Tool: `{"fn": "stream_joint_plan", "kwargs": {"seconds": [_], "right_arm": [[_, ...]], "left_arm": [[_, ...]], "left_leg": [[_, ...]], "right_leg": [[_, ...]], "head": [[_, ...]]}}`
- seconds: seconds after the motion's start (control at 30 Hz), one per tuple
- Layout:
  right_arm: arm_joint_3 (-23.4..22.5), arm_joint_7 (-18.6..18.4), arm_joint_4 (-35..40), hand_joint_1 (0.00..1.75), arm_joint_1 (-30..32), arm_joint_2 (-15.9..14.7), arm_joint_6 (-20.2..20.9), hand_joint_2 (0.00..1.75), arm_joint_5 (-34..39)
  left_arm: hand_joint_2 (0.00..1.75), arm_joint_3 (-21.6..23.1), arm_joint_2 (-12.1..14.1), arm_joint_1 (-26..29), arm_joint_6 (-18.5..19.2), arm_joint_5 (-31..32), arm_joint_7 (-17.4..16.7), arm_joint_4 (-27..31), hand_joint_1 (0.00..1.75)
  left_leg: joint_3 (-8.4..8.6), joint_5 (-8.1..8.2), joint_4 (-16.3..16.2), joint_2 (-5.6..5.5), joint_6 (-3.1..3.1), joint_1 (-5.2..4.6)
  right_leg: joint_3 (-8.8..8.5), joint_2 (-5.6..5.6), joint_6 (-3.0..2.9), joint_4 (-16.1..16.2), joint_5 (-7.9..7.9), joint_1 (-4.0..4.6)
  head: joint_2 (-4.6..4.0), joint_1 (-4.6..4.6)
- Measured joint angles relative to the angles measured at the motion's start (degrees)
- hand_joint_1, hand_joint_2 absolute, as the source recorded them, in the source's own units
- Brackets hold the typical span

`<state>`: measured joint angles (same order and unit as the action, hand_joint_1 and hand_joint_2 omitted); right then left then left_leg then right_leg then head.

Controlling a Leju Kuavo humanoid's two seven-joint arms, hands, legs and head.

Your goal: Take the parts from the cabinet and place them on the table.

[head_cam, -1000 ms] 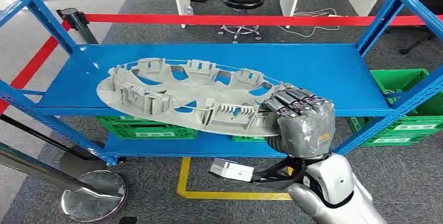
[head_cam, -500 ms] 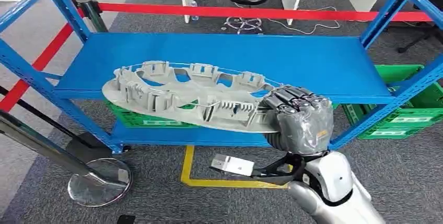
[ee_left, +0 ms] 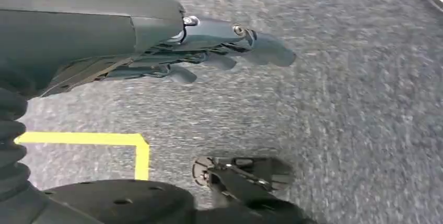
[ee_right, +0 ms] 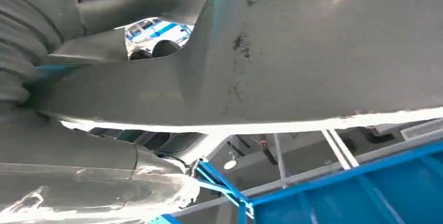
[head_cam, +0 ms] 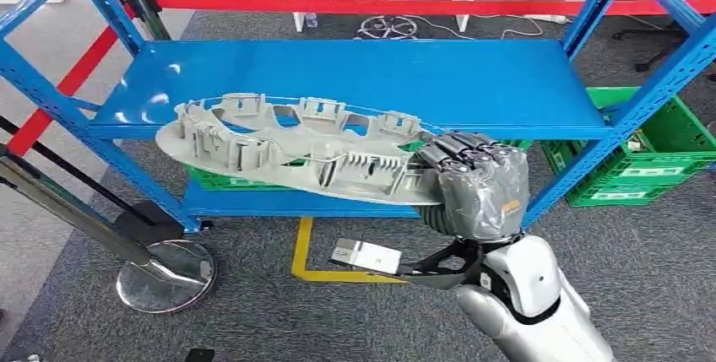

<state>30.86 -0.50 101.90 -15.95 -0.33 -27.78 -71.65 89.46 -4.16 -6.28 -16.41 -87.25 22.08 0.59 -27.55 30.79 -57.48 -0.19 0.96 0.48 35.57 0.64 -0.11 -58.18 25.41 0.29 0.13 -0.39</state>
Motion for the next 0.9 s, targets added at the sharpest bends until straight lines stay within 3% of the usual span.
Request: {"fn": "stream_joint_plan", "kwargs": {"seconds": [0.07,0.13,0.17,0.2,0.23,0.27,0.3,0.33,0.37,0.4,0.43,0.47,0.5,0.53,0.6,0.63,0.67,0.73,0.77,0.8,0.83,0.87,0.9], "right_arm": [[0.07,-0.02,-0.39,1.75,-0.16,0.04,0.0,1.75,0.0],[0.09,-0.09,-0.74,1.75,-0.31,0.06,-0.02,1.75,0.2],[0.04,-0.15,-0.94,1.75,-0.34,0.07,-0.02,1.75,0.33],[0.04,-0.18,-1.13,1.75,-0.42,0.06,0.0,1.75,0.54],[0.04,-0.26,-1.31,1.75,-0.49,0.06,0.0,1.75,0.65],[0.04,-0.33,-1.51,1.75,-0.5,0.06,0.02,1.75,0.72],[0.09,-0.33,-1.68,1.75,-0.5,0.06,0.02,1.75,0.79],[0.11,-0.35,-1.9,1.75,-0.49,0.06,0.09,1.75,0.9],[0.11,-0.44,-2.1,1.75,-0.5,0.07,0.13,1.75,0.96],[0.11,-0.5,-2.25,1.75,-0.51,0.06,0.18,1.75,0.96],[0.11,-0.5,-2.38,1.75,-0.55,0.06,0.2,1.75,0.94],[0.13,-0.55,-2.47,1.75,-0.66,0.09,0.22,1.75,0.96],[0.11,-0.61,-2.47,1.75,-0.9,0.09,0.22,1.75,0.96],[0.13,-0.61,-2.47,1.75,-1.13,0.11,0.24,1.75,0.94],[0.15,-0.61,-2.62,1.75,-1.19,0.11,0.35,1.75,0.96],[0.15,-0.63,-2.64,1.75,-1.16,0.11,0.39,1.75,1.03],[0.13,-0.66,-2.73,1.75,-1.35,0.11,0.46,1.75,1.07],[0.2,-0.68,-2.95,1.75,-1.36,0.17,0.79,1.75,1.07],[0.22,-0.68,-3.01,1.75,-1.36,0.22,0.87,1.75,1.05],[0.22,-0.7,-3.06,1.75,-1.39,0.26,0.92,1.75,1.05],[0.22,-0.7,-3.17,1.75,-1.44,0.26,0.94,1.75,1.05],[0.24,-0.7,-3.28,1.75,-1.48,0.28,0.94,1.75,1.05],[0.24,-0.7,-3.43,1.75,-1.54,0.28,0.94,1.75,1.05]], "left_arm": [[1.75,0.0,0.65,0.11,0.89,0.19,0.26,0.0,0.0],[1.75,0.0,1.05,0.47,1.13,0.17,0.35,0.0,0.0],[1.75,0.0,1.27,0.39,1.2,0.17,0.41,-0.02,0.0],[1.75,0.0,1.62,0.36,1.22,0.15,0.41,-0.02,0.0],[1.75,0.0,1.77,0.36,1.2,0.13,0.44,-0.04,0.0],[1.75,0.0,1.86,0.37,1.22,0.13,0.42,-0.04,0.0],[1.75,0.0,1.93,0.39,1.27,0.06,0.41,-0.04,0.0],[1.75,0.0,1.97,0.42,1.29,-0.02,0.41,-0.04,0.0],[1.75,0.0,1.97,0.43,1.33,-0.09,0.41,-0.04,0.0],[1.75,0.0,1.97,0.42,1.33,-0.09,0.41,-0.04,0.0],[1.75,0.0,1.97,0.41,1.33,-0.11,0.41,-0.04,0.0],[1.75,0.0,1.97,0.4,1.33,-0.18,0.41,-0.04,0.0],[1.75,0.0,2.01,0.43,1.33,-0.24,0.41,-0.04,0.0],[1.75,0.0,2.03,0.44,1.33,-0.29,0.41,-0.04,0.0],[1.75,0.0,2.12,0.46,1.33,-0.35,0.41,-0.04,0.0],[1.75,0.0,2.14,0.58,1.33,-0.37,0.41,-0.04,0.0],[1.75,0.0,2.43,0.61,1.33,-0.46,0.41,-0.11,0.0],[1.75,0.0,2.41,0.93,1.33,-0.53,0.41,-0.11,0.0],[1.75,0.0,2.41,1.01,1.35,-0.55,0.41,-0.11,0.0],[1.75,0.0,2.41,0.95,1.35,-0.55,0.41,-0.11,0.0],[1.75,0.0,2.45,0.86,1.37,-0.72,0.41,-0.11,0.0],[1.75,0.0,2.54,0.78,1.4,-0.86,0.41,-0.11,0.0],[1.75,0.0,2.63,0.75,1.48,-0.92,0.41,-0.11,0.0]], "left_leg": [[-0.37,-0.07,0.58,-0.01,-0.77,-0.28],[-1.14,-1.39,1.2,0.08,-1.87,-0.21],[-1.61,-2.07,1.33,0.42,-2.27,-0.01],[-2.46,-2.68,1.32,0.4,-2.84,0.0],[-3.38,-3.37,1.3,0.41,-2.93,-0.01],[-4.31,-4.1,1.28,0.41,-2.97,-0.06],[-5.21,-4.79,1.19,0.41,-2.94,-0.07],[-6.17,-5.47,1.15,0.42,-2.84,-0.07],[-7.02,-6.11,1.11,0.42,-2.72,-0.07],[-7.82,-6.71,1.03,0.43,-2.55,-0.06],[-8.59,-7.3,0.94,0.41,-2.36,-0.04],[-8.95,-7.86,0.78,0.37,-2.1,-0.03],[-9.45,-8.24,0.63,0.29,-1.71,-0.34],[-9.78,-8.95,0.44,0.32,-1.44,-0.41],[-10.15,-10.36,0.86,0.37,-0.98,-0.23],[-10.34,-10.9,0.93,0.3,-0.54,-0.24],[-10.85,-9.81,0.51,0.2,-0.24,0.0],[-12.16,-2.62,-4.45,0.21,0.18,0.11],[-12.9,1.08,-8.7,0.2,0.37,0.13],[-13.39,3.19,-12.62,0.21,0.49,0.13],[-13.51,3.31,-15.65,0.21,0.58,0.13],[-12.95,1.71,-16.67,0.2,0.56,0.13],[-11.33,-0.92,-15.69,0.21,0.45,0.13]], "right_leg": [[0.28,0.16,0.73,0.14,-0.98,-0.25],[0.7,0.11,1.53,0.34,-1.75,-0.32],[1.19,-0.22,1.75,-0.28,-0.08,-0.47],[2.32,-0.33,1.94,-2.41,3.19,-0.47],[3.45,-0.39,2.14,-6.56,7.11,-0.6],[4.44,-0.41,2.35,-11.2,10.04,-0.66],[5.08,-0.41,2.53,-14.99,11.41,-0.66],[4.97,-0.41,2.63,-17.28,10.8,-0.7],[3.9,-0.41,2.7,-17.22,8.78,-0.79],[1.91,-0.4,2.69,-15.29,6.31,-0.87],[-1.26,-0.4,2.57,-11.27,4.21,-0.91],[-5.26,-0.4,2.4,-5.78,3.97,-0.94],[-9.37,-0.42,2.26,-0.28,5.91,-0.81],[-11.52,-0.52,1.97,3.9,7.31,-0.85],[-10.21,-0.61,1.72,3.17,6.76,-0.51],[-9.2,-0.55,1.18,3.07,6.26,-0.51],[-8.92,-0.1,0.48,3.15,5.45,-0.97],[-7.56,-0.18,-0.55,3.1,4.06,-0.84],[-6.6,-0.18,-0.7,3.04,3.24,-0.73],[-5.67,-0.16,-0.72,2.89,2.53,-0.63],[-4.65,-0.11,-0.71,2.63,1.95,-0.57],[-3.54,-0.07,-0.67,2.25,1.43,-0.52],[-2.29,-0.06,-0.57,1.74,0.91,-0.51]], "head": [[0.0,0.05],[0.0,0.09],[0.0,0.02],[0.0,0.22],[0.0,0.33],[0.0,0.2],[0.0,0.28],[0.0,0.33],[0.0,0.35],[0.0,0.33],[0.0,0.35],[0.0,0.33],[0.0,0.37],[0.0,0.33],[0.0,0.53],[0.0,0.42],[0.0,0.61],[0.0,0.33],[0.0,0.26],[0.0,0.28],[0.0,0.24],[0.0,0.24],[0.0,0.24]]}}
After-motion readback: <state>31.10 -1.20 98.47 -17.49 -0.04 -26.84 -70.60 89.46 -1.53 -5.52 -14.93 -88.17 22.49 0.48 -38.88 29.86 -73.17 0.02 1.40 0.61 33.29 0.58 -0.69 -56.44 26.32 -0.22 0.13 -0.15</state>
